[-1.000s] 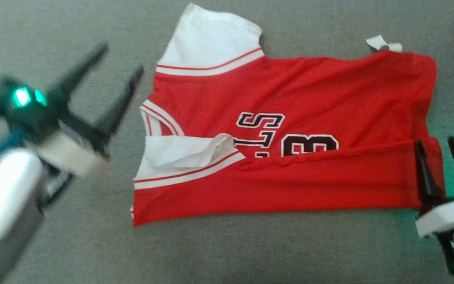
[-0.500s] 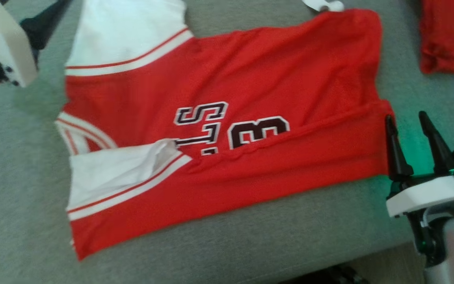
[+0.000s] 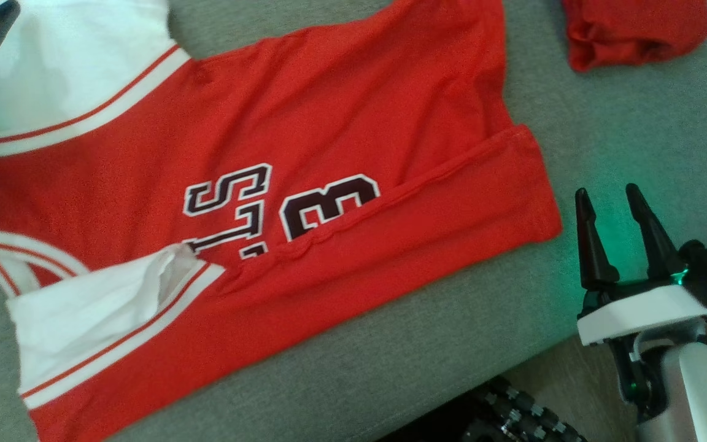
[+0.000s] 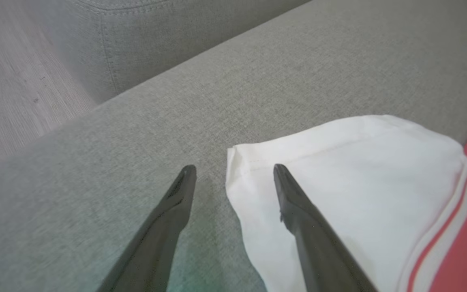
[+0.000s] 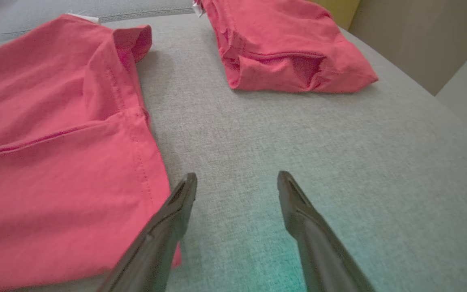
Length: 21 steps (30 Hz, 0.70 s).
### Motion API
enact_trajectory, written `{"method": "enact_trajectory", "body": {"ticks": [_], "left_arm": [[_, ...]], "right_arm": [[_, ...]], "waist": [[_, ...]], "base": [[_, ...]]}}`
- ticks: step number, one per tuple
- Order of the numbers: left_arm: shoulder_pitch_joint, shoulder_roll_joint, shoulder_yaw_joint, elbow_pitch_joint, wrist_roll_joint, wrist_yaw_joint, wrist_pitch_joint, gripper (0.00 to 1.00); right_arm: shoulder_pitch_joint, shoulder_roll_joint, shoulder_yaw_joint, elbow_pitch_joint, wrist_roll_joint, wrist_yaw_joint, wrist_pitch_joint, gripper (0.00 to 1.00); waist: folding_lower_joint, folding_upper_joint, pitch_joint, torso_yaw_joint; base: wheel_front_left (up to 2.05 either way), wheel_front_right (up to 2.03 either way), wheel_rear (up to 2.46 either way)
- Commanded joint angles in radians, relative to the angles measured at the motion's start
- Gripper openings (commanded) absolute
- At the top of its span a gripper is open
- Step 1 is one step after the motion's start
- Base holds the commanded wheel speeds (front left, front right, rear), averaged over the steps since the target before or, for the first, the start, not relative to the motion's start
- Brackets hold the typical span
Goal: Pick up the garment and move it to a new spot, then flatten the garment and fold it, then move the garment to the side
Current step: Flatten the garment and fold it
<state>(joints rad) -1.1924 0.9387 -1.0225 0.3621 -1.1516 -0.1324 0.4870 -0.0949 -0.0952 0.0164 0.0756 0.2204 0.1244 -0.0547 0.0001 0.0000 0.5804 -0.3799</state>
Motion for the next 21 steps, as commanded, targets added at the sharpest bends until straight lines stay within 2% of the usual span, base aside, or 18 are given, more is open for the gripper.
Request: {"method": "enact_trajectory", "body": {"ticks": [1,4,5,6,7,8,12,16,21], "left_arm": [[-0.051,0.056,0.041,-0.004,0.005,0.002,-0.008,1.0],[-0.054,0.066,0.021,0.014,-0.002,0.002,-0.01,1.0],[-0.054,0.07,0.01,0.014,-0.004,0.002,-0.003,0.96],[-0.056,0.075,-0.002,0.011,-0.001,0.002,0.001,0.53],[-0.059,0.079,-0.012,0.009,-0.001,0.002,0.002,0.22],[-0.059,0.081,-0.017,0.006,-0.013,0.002,0.001,0.0],[-0.065,0.097,-0.043,-0.015,-0.033,0.002,-0.006,0.0],[-0.089,0.095,-0.063,-0.034,-0.018,0.002,-0.066,0.0],[-0.13,0.081,-0.098,-0.056,0.015,0.002,-0.154,0.0]], "right_arm": [[-0.002,-0.008,0.017,-0.019,0.008,0.006,-0.015,1.0],[-0.002,-0.004,0.018,-0.007,0.014,0.006,-0.028,1.0],[-0.001,-0.003,0.016,-0.004,0.016,0.006,-0.032,1.0],[0.001,-0.003,0.014,-0.001,0.018,0.006,-0.036,1.0],[0.003,-0.004,0.014,0.002,0.019,0.006,-0.039,1.0],[0.004,-0.005,0.012,0.005,0.02,0.006,-0.042,1.0],[0.001,-0.015,0.003,0.007,0.023,0.006,-0.045,1.0],[-0.03,-0.039,0.009,-0.012,0.039,0.006,-0.031,1.0],[-0.137,-0.105,0.066,-0.052,0.123,0.006,0.036,1.0]], "waist": [[-0.0001,0.0,0.01,-0.024],[-0.0001,0.0,0.013,-0.042],[-0.0001,0.0,0.013,-0.046],[-0.0001,0.0,0.014,-0.048],[-0.0001,0.0,0.014,-0.05],[-0.0001,0.0,0.013,-0.052],[-0.0001,0.0,0.009,-0.045],[-0.0001,0.0,0.004,-0.016],[-0.0001,0.0,0.001,0.035]], "base": [[0.0,0.0,0.0],[0.0,0.0,0.0],[0.0,0.0,0.0],[0.0,0.0,0.0],[0.0,0.0,0.0],[0.0,0.0,0.0],[0.0,0.0,0.0],[0.0,0.0,0.0],[0.0,0.0,0.0]]}}
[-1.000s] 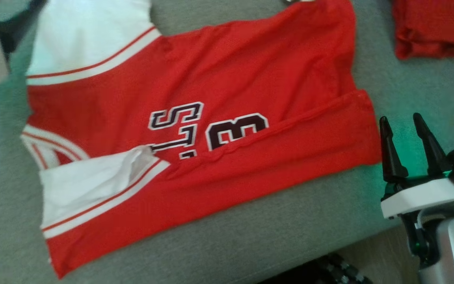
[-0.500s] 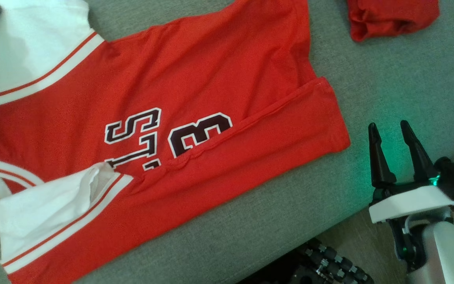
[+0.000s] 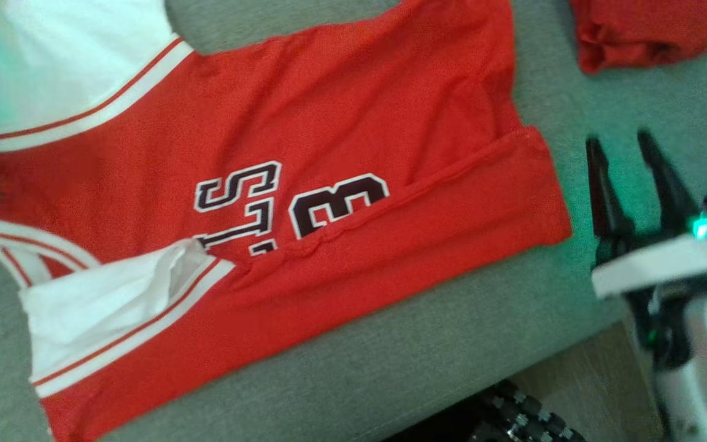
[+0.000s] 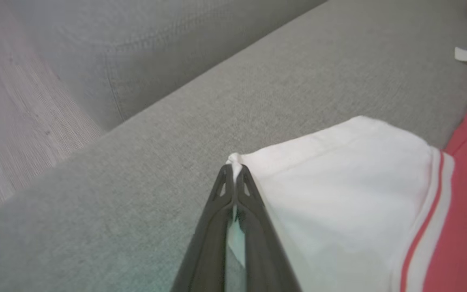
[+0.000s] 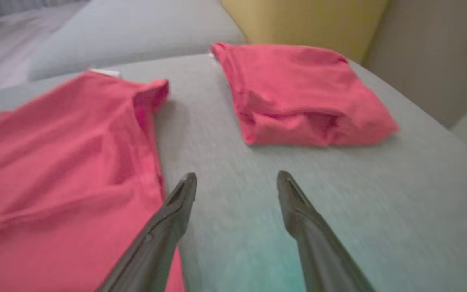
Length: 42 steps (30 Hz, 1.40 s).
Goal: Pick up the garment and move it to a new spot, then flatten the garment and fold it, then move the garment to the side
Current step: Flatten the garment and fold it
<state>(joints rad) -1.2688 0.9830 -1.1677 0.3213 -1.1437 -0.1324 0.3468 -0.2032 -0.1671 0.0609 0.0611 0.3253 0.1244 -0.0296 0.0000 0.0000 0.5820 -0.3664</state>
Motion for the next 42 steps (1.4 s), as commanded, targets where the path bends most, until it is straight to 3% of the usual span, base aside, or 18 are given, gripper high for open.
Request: {"method": "enact_trajectory", "body": {"ticks": [1,6,13,24,26,27,28,29,30,31,37,42], "left_arm": [[-0.054,0.037,0.047,-0.015,0.007,0.002,-0.014,0.0],[-0.099,0.015,0.004,-0.033,0.025,0.002,-0.094,0.0],[-0.152,-0.019,-0.063,-0.043,0.029,0.002,-0.16,0.0],[-0.182,-0.041,-0.107,-0.05,0.037,0.002,-0.212,0.0],[-0.182,-0.04,-0.109,-0.051,0.037,0.002,-0.214,0.0],[-0.182,-0.039,-0.11,-0.051,0.037,0.002,-0.215,0.0],[-0.18,-0.038,-0.111,-0.051,0.037,0.002,-0.216,0.0],[-0.178,-0.037,-0.111,-0.051,0.037,0.002,-0.217,0.0],[-0.177,-0.036,-0.111,-0.05,0.037,0.002,-0.219,0.0],[-0.175,-0.035,-0.112,-0.048,0.037,0.002,-0.221,0.0],[-0.168,-0.037,-0.112,-0.039,0.067,0.002,-0.265,0.0],[-0.185,-0.044,-0.112,-0.016,0.111,0.002,-0.364,0.0]], "right_arm": [[-0.029,-0.033,0.022,-0.037,0.018,0.006,0.011,1.0],[-0.201,-0.134,0.095,-0.005,0.075,0.006,0.126,1.0],[-0.432,-0.218,0.165,0.155,0.063,0.006,0.287,1.0],[-0.556,-0.288,0.288,0.319,0.079,0.006,0.342,1.0],[-0.565,-0.297,0.308,0.333,0.085,0.006,0.348,0.86],[-0.567,-0.299,0.314,0.337,0.087,0.006,0.35,0.71],[-0.567,-0.302,0.319,0.339,0.089,0.006,0.354,0.5],[-0.567,-0.304,0.324,0.34,0.092,0.006,0.36,0.37],[-0.567,-0.309,0.329,0.34,0.095,0.006,0.366,0.09],[-0.566,-0.313,0.333,0.339,0.1,0.006,0.373,0.0],[-0.577,-0.334,0.33,0.315,0.102,0.006,0.358,0.0],[-0.606,-0.336,0.302,0.302,0.086,0.006,0.294,0.0]], "waist": [[0.0,0.0,0.0,0.021],[0.0,0.0,0.007,0.08],[0.0,0.0,0.024,0.158],[0.0,0.0,0.041,0.223],[0.0,0.0,0.042,0.228],[0.0,0.0,0.042,0.23],[0.0,0.0,0.04,0.231],[0.0,0.0,0.039,0.232],[0.0,0.0,0.037,0.234],[0.0,0.0,0.035,0.235],[0.0,0.0,0.021,0.239],[0.0,0.0,0.004,0.246]], "base": [[0.0,0.0,0.0],[0.0,0.0,0.0],[0.0,0.0,0.0],[0.0,0.0,0.0],[0.0,0.0,0.0],[0.0,0.0,0.0],[0.0,0.0,0.0],[0.0,0.0,0.0],[0.0,0.0,0.0],[0.0,0.0,0.0],[0.0,0.0,0.0],[0.0,0.0,0.0]]}}
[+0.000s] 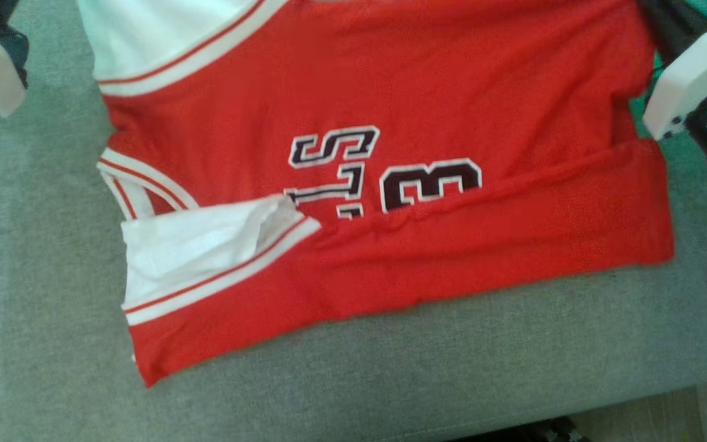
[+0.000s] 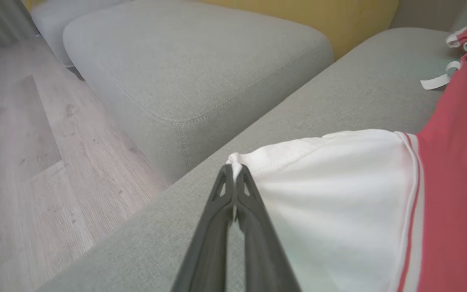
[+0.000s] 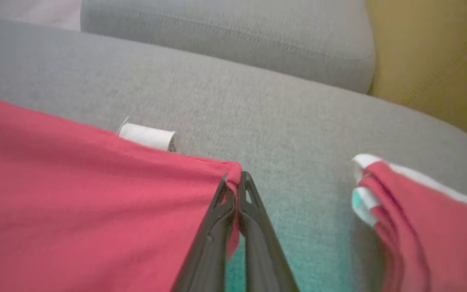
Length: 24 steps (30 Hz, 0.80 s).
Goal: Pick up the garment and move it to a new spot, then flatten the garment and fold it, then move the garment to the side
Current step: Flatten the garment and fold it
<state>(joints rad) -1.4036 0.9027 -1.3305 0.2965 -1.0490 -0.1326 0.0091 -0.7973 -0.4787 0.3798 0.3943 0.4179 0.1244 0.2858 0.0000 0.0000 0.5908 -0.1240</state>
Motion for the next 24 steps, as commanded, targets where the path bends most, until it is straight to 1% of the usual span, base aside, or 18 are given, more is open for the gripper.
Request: {"method": "enact_trajectory", "body": {"ticks": [1,3,4,7,10,12,16,20,24], "left_arm": [[-0.056,0.033,0.05,0.018,0.024,0.002,-0.05,0.0],[-0.07,0.025,0.05,0.036,0.036,0.002,-0.102,0.0],[-0.07,0.025,0.05,0.036,0.036,0.002,-0.102,0.0],[-0.088,0.008,0.05,0.058,0.034,0.002,-0.192,0.0],[-0.074,-0.01,0.05,0.051,-0.003,0.002,-0.238,0.0],[-0.049,-0.009,0.05,0.027,-0.016,0.002,-0.255,0.0],[0.026,0.012,0.055,-0.027,-0.009,0.002,-0.269,0.0],[0.147,0.025,0.134,-0.113,0.021,0.002,-0.27,0.0],[0.291,0.037,0.197,-0.192,0.075,0.006,-0.271,0.0]], "right_arm": [[-0.02,-0.023,-0.028,-0.031,-0.009,0.006,-0.037,0.0],[-0.033,-0.022,-0.053,-0.032,-0.013,0.006,-0.068,0.0],[-0.033,-0.022,-0.053,-0.032,-0.013,0.006,-0.068,0.0],[-0.035,-0.03,-0.092,-0.034,-0.019,0.006,-0.107,0.0],[0.005,-0.046,-0.112,-0.042,-0.016,0.006,-0.135,0.0],[0.046,-0.055,-0.126,-0.053,-0.001,0.006,-0.158,0.0],[0.14,-0.07,-0.16,-0.079,0.004,0.006,-0.205,0.0],[0.22,-0.074,-0.203,-0.098,0.009,0.006,-0.238,0.0],[0.284,-0.08,-0.23,-0.13,0.009,0.006,-0.263,0.0]], "waist": [[0.0,0.0,-0.009,0.006],[0.0,0.0,-0.017,0.013],[0.0,0.0,-0.017,0.013],[0.0,0.0,-0.034,0.033],[0.0,0.0,-0.053,0.059],[0.0,0.0,-0.063,0.076],[0.0,0.0,-0.085,0.103],[0.0,0.0,-0.101,0.123],[0.0,0.0,-0.108,0.139]], "base": [[0.0,0.0,0.0],[0.0,0.0,0.0],[0.0,0.0,0.0],[0.0,0.0,0.0],[0.0,0.0,0.0],[0.0,0.0,0.0],[0.0,0.0,0.0],[0.0,0.0,0.0],[0.0,0.0,0.0]]}}
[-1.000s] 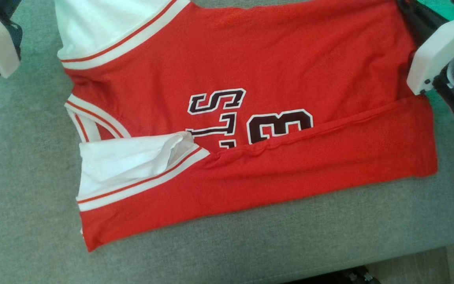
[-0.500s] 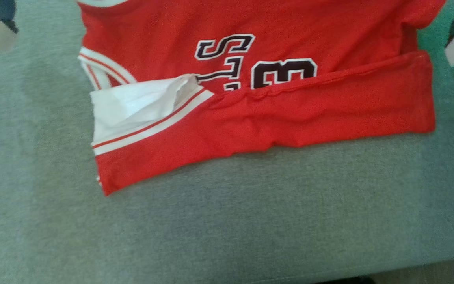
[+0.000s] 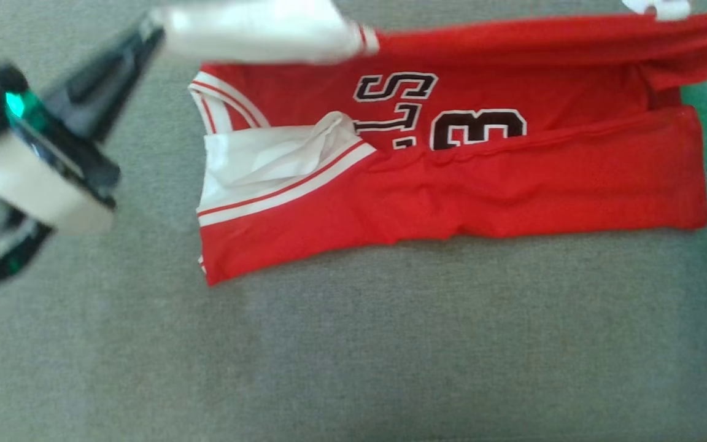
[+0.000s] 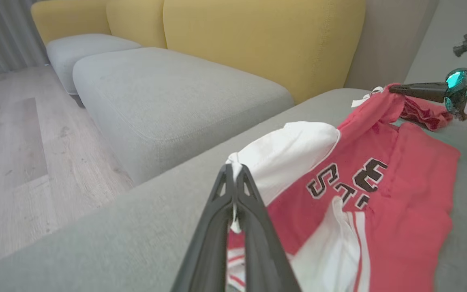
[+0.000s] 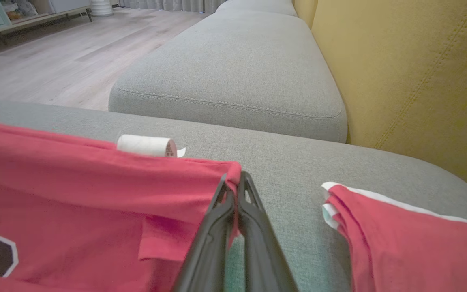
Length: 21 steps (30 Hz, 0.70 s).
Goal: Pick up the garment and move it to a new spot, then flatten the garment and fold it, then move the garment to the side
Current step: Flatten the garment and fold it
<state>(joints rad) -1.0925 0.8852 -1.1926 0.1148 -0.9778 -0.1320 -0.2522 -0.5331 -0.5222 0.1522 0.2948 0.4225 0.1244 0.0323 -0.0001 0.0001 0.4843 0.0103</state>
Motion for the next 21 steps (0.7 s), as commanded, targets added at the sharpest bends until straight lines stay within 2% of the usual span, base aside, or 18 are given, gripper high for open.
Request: {"method": "enact_trajectory", "body": {"ticks": [1,6,15,16,17,18,19,20,21], "left_arm": [[0.044,0.056,0.094,-0.039,0.035,0.017,-0.009,0.0],[0.188,0.04,0.16,-0.077,0.113,0.045,-0.009,0.0],[0.362,-0.034,0.239,-0.069,0.194,0.042,-0.009,0.0],[0.375,-0.046,0.244,-0.062,0.204,0.04,-0.009,0.0],[0.39,-0.064,0.254,-0.055,0.207,0.037,-0.009,0.02],[0.405,-0.082,0.265,-0.046,0.208,0.035,-0.009,0.13],[0.419,-0.099,0.275,-0.036,0.215,0.034,-0.009,0.33],[0.434,-0.118,0.289,-0.024,0.222,0.036,-0.009,0.82],[0.449,-0.138,0.308,-0.016,0.231,0.04,-0.009,1.0]], "right_arm": [[0.054,-0.045,-0.023,-0.05,0.001,0.006,-0.02,0.0],[0.153,-0.057,-0.075,-0.1,-0.043,0.006,-0.018,0.0],[0.322,-0.03,-0.145,-0.215,-0.074,0.006,0.024,0.01],[0.337,-0.022,-0.153,-0.225,-0.076,0.006,0.03,0.24],[0.35,-0.013,-0.163,-0.232,-0.082,0.006,0.036,0.93],[0.361,-0.002,-0.174,-0.237,-0.091,0.006,0.036,1.0],[0.371,0.01,-0.183,-0.242,-0.1,0.006,0.035,1.0],[0.382,0.025,-0.191,-0.246,-0.106,0.006,0.033,1.0],[0.394,0.04,-0.2,-0.25,-0.109,0.006,0.03,1.0]], "waist": [[0.0001,-0.0001,-0.003,0.016],[0.0001,-0.0001,-0.004,0.036],[0.0001,-0.0001,-0.003,0.059],[0.0001,-0.0001,-0.003,0.06],[0.0001,-0.0001,-0.004,0.061],[0.0001,-0.0001,-0.007,0.061],[0.0001,-0.0001,-0.011,0.061],[0.0001,-0.0001,-0.016,0.06],[0.0001,-0.0001,-0.022,0.06]], "base": [[0.0,0.0,0.0],[0.0,0.0,0.0],[0.0,0.0,0.0],[0.0,0.0,0.0],[0.0,0.0,0.0],[0.0,0.0,0.0],[0.0,0.0,0.0],[0.0,0.0,0.0],[0.0,0.0,0.0]]}}
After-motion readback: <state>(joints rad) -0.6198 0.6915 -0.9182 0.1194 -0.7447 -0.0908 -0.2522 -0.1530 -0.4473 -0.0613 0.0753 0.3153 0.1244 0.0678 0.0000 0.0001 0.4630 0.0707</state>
